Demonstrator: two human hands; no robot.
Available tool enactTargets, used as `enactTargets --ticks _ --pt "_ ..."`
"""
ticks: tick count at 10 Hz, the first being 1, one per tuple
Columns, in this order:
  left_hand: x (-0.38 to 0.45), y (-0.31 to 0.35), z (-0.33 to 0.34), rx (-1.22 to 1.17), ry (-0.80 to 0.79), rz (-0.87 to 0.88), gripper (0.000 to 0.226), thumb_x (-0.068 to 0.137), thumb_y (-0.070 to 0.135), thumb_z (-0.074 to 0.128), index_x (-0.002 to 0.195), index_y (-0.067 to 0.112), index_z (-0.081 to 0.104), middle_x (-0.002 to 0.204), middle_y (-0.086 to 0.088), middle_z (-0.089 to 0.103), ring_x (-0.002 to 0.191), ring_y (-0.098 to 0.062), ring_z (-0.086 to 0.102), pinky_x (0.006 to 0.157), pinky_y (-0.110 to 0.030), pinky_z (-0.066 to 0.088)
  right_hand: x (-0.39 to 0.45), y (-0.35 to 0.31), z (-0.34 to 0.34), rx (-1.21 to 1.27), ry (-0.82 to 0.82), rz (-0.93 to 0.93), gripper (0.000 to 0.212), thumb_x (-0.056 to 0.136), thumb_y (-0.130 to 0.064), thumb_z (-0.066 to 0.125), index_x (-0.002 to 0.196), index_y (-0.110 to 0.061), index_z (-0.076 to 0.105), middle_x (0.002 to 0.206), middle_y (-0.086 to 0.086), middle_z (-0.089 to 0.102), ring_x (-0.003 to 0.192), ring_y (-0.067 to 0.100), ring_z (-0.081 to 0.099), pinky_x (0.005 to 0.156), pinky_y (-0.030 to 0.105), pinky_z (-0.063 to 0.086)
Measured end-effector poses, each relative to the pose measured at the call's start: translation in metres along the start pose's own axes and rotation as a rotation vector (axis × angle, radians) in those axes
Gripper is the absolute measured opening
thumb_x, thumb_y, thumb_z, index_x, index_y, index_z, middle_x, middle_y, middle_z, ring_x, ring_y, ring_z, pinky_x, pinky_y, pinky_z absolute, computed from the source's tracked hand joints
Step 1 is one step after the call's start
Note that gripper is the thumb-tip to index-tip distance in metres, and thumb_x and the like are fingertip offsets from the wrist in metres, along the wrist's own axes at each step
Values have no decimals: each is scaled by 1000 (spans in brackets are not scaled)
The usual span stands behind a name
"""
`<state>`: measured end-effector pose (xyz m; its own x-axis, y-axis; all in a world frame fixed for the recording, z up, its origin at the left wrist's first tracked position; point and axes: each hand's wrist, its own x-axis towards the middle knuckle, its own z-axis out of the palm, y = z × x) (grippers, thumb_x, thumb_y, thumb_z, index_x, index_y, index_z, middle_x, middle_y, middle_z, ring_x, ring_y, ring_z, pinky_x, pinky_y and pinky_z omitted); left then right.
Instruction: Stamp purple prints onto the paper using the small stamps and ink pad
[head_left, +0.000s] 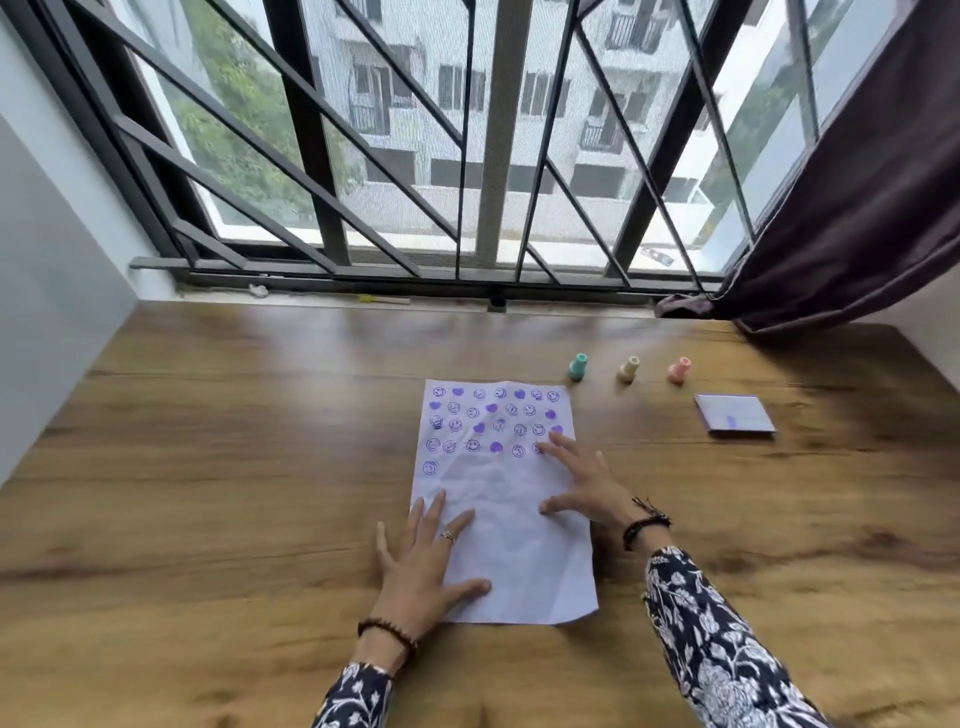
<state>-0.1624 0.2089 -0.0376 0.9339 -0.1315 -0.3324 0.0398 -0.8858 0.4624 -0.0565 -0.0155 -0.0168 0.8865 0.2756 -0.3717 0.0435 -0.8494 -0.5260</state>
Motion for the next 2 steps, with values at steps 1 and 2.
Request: enactTargets --ticks 1,2 --pt "-3 4 -3 -8 -4 -17 77 75 62 54 139 44 15 156 13 -10 143 -12 -14 109 -59 -17 -3 0 -4 66 20 -19 76 72 -22 75 138 -24 38 153 2 26 140 14 23 116 37 9" --pt "-2 7 -12 37 127 -30 68 81 61 46 140 40 19 157 13 4 144 -9 -7 110 -59 -13 -9 -12 -13 222 267 -36 44 79 -16 69 121 -21 57 115 -1 64 94 6 55 83 18 34"
